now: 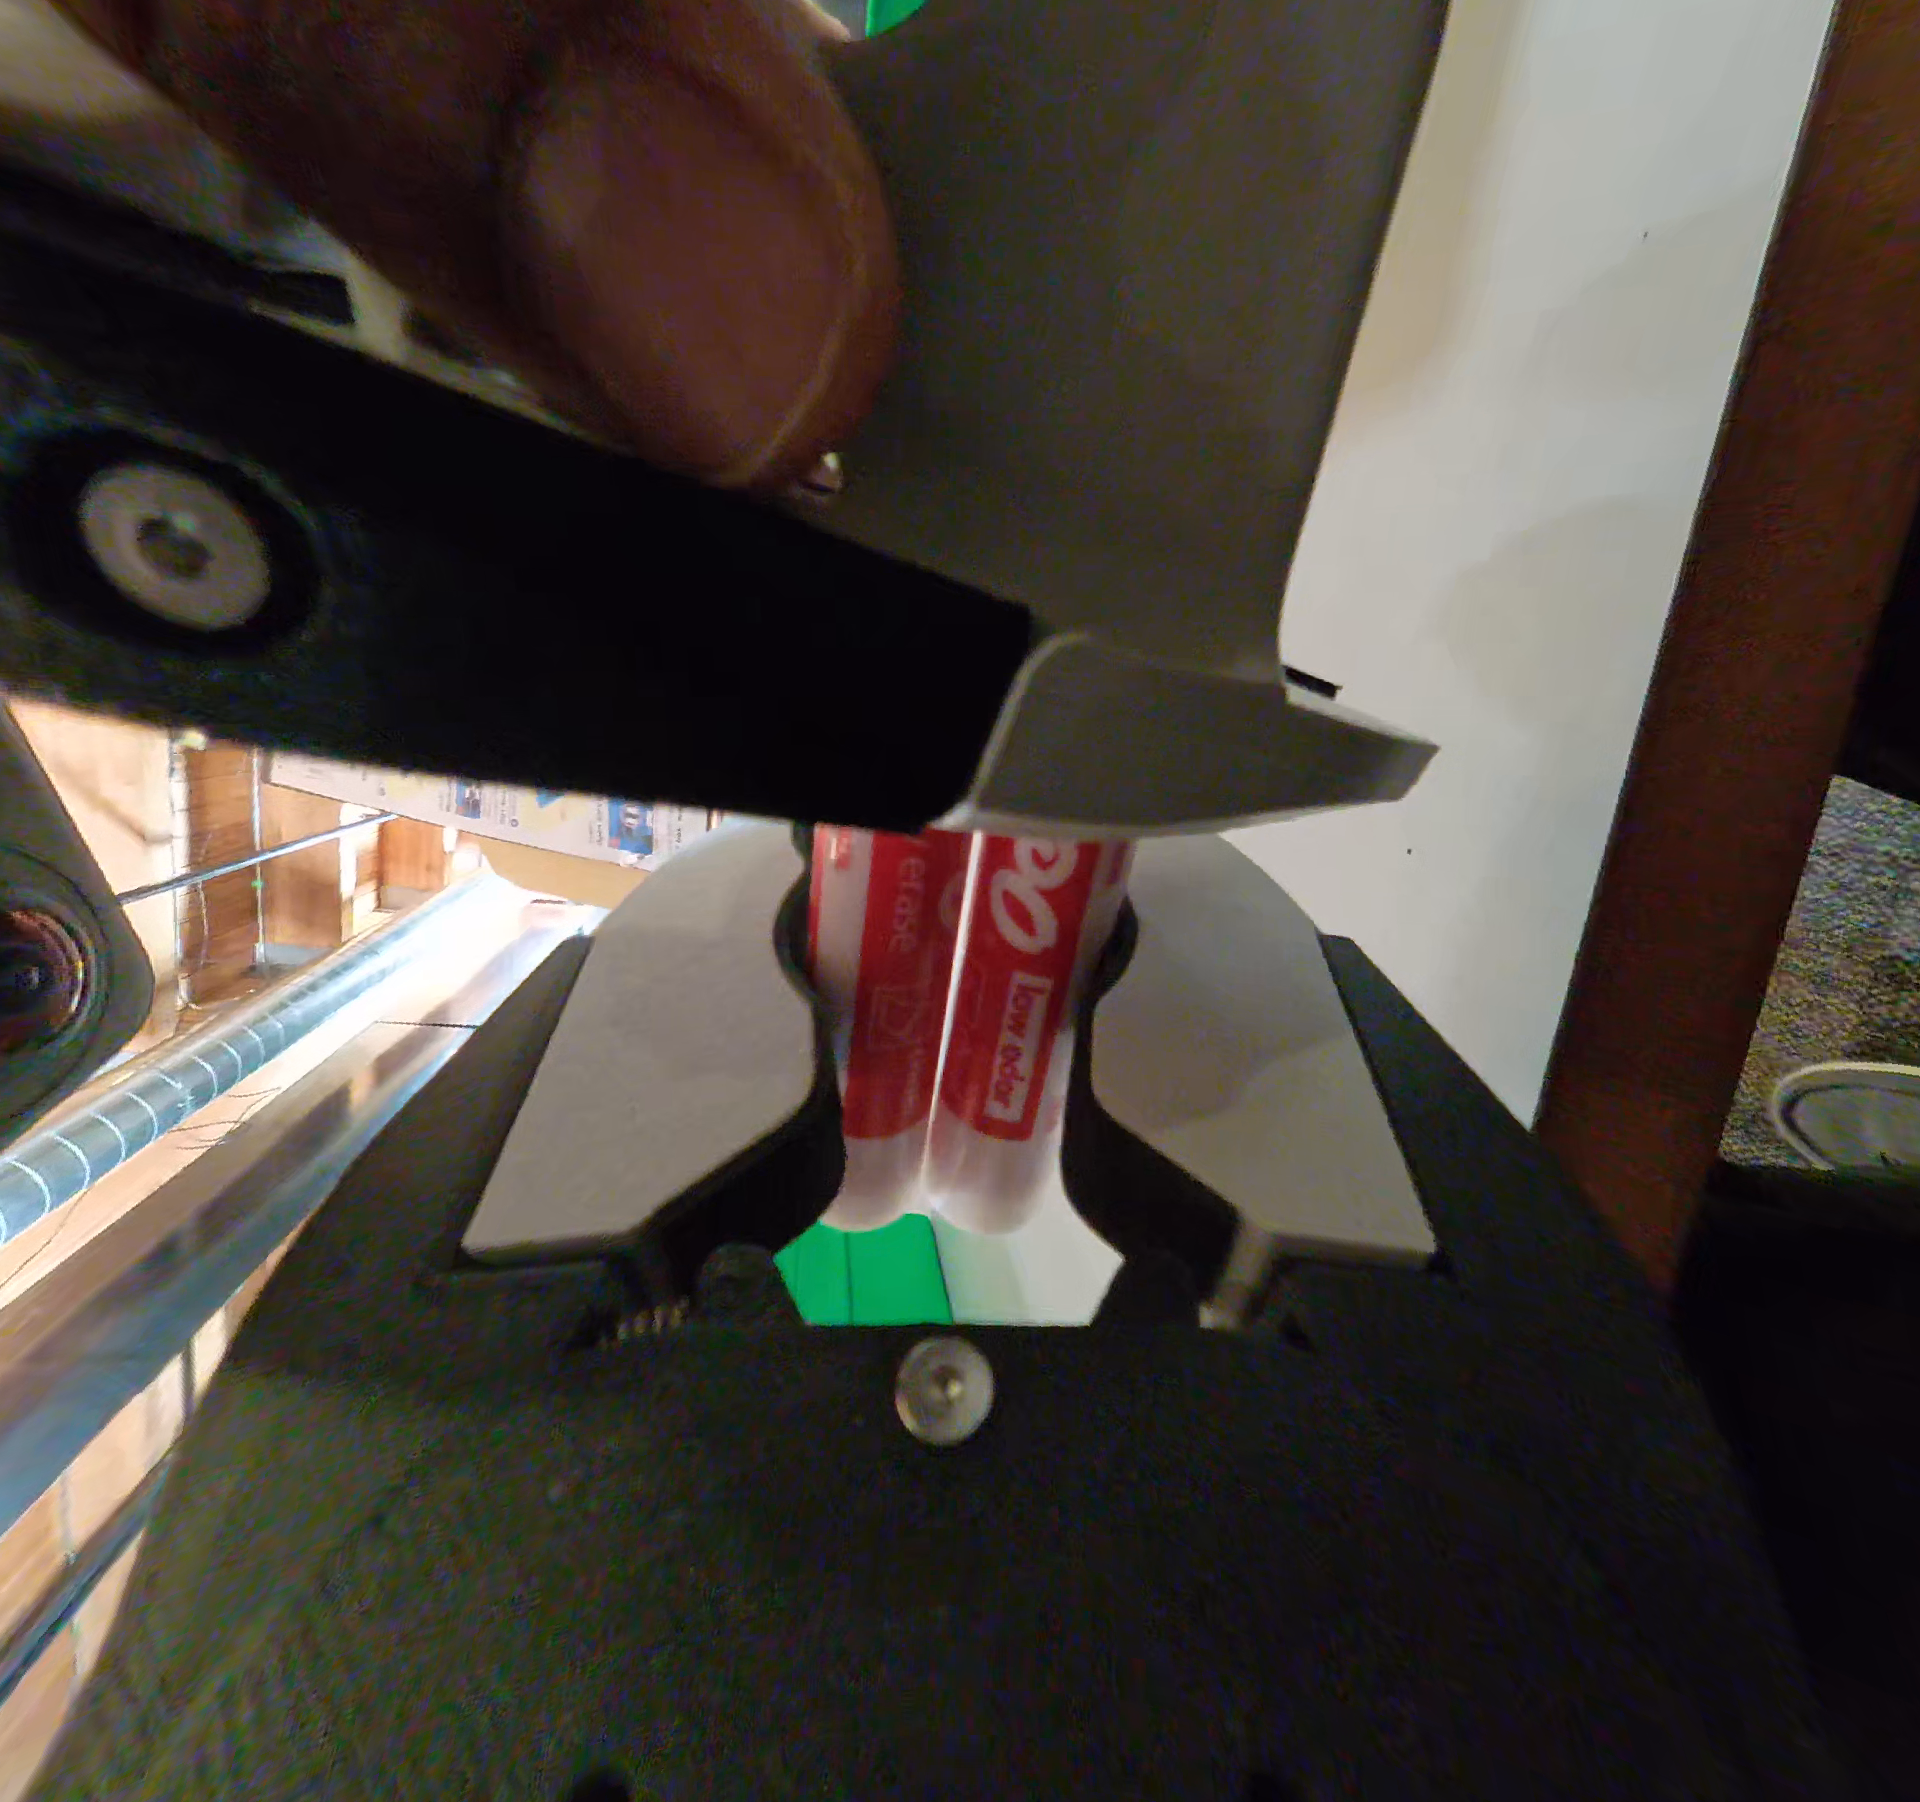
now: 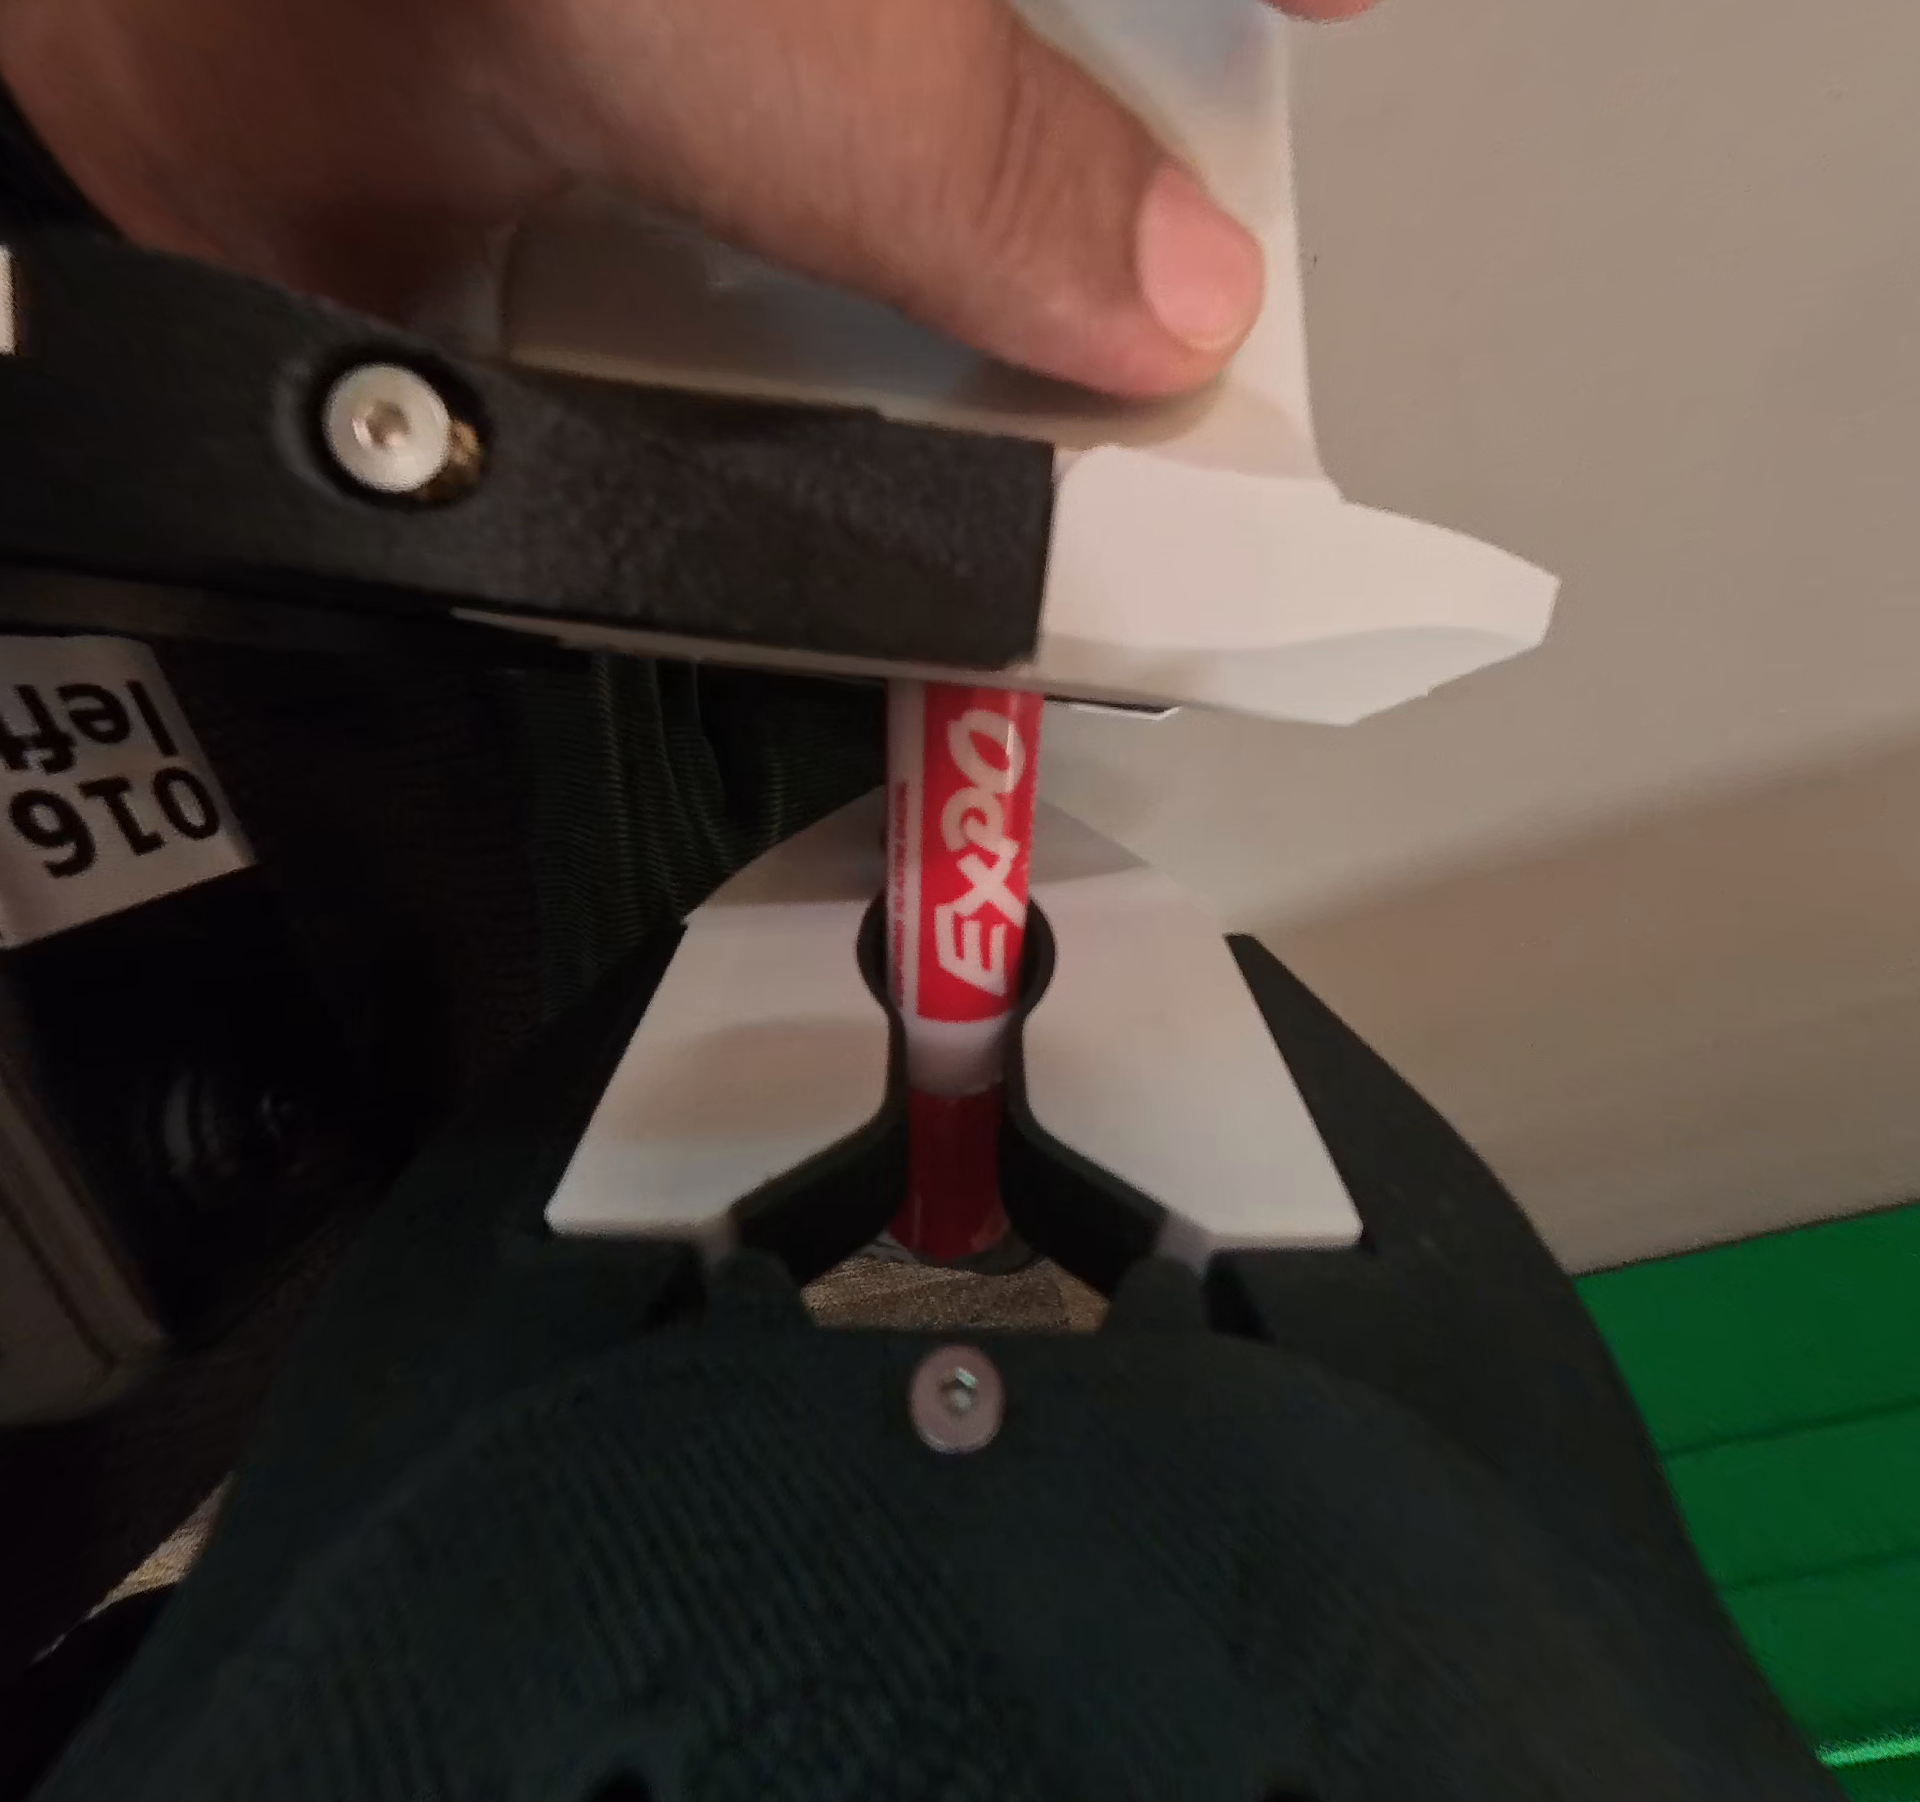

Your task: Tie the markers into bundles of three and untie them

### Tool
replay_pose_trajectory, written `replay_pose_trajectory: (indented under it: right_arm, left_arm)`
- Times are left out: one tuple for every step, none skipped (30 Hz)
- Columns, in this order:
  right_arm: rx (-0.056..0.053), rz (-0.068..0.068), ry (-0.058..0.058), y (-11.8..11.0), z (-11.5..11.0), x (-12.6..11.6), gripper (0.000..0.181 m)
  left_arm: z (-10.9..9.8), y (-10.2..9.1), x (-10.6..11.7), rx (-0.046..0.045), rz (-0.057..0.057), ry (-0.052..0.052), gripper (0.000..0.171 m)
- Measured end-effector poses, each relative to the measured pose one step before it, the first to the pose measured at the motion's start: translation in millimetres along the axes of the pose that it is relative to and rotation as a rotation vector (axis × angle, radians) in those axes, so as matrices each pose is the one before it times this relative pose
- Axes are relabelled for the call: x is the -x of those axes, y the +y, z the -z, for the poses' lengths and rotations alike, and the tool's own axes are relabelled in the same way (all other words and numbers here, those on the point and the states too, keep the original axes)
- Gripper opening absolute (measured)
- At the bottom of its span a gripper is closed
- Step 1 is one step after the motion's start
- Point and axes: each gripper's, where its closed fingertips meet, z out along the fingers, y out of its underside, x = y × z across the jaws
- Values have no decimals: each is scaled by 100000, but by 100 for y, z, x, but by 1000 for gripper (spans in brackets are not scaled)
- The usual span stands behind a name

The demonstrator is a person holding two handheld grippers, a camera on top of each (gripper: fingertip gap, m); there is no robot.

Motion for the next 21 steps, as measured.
replay_pose_trajectory:
  right_arm:
    - [91, 12, 10, 13, -4, 8, 15]
    - [23, 55, -4, 2, 1, 7, 15]
    - [55, 51, -49, 5, 3, 23, 14]
    - [41, 12, -27, 11, 14, 24, 14]
    - [75, 62, 56, 6, 14, 8, 14]
    - [128, 85, -17, 5, -4, 35, 14]
    - [216, 102, -278, 32, -25, 68, 15]
    - [62, 193, -145, -4, -19, 63, 15]
    - [212, 192, 76, 11, -30, 23, 15]
    - [151, 107, 60, -9, -26, 31, 15]
    - [33, 154, 109, -15, 18, 24, 15]
    - [-101, 115, 184, -28, 40, 8, 15]
    - [-173, 62, 138, -21, 69, 0, 15]
    - [-234, 104, 223, -32, 75, -14, 15]
    - [-188, 51, 195, -34, 66, -8, 15]
    - [-103, 42, 22, -18, 53, 15, 16]
    - [-23, 65, -1, 2, 10, 16, 16]
    - [-25, 143, -72, -3, -12, 19, 16]
    - [-41, 70, -77, -5, -13, 25, 16]
    - [4, 31, -46, -14, -34, 11, 16]
    - [-82, 45, 3, -6, -25, -4, 16]
  left_arm:
    - [21, -4, -8, 36, -194, 57, 48]
    - [-2, -14, -20, 17, -147, 53, 48]
    - [-143, 18, -48, -79, -180, -2, 48]
    - [25, 25, 4, -55, -228, -43, 48]
    - [44, 20, 23, 26, -306, 57, 47]
    - [-63, -19, 47, -104, -286, 149, 47]
    - [36, -4, -188, -154, -568, 1420, 46]
    - [25, 40, -194, 60, -242, 1497, 45]
    - [-1, 45, -68, 268, 406, 1289, 45]
    - [-35, 51, -69, 363, 319, 1231, 45]
    - [24, 14, -13, 240, -19, 873, 44]
    - [30, 14, 64, 217, -250, 238, 44]
    - [0, 4, 122, 11, -400, 83, 44]
    - [-22, 17, 108, 204, -36, 180, 44]
    - [-2, 6, 88, 251, 270, 437, 44]
    - [-69, 35, -22, 454, 257, 861, 43]
    - [-2, 47, -65, 418, -204, 569, 43]
    - [-3, 7, 4, 69, -440, 299, 43]
    - [-12, 46, -35, 261, -272, 408, 43]
    - [4, 49, -37, 212, -127, 321, 43]
    - [-48, 51, -18, 112, -262, 105, 43]
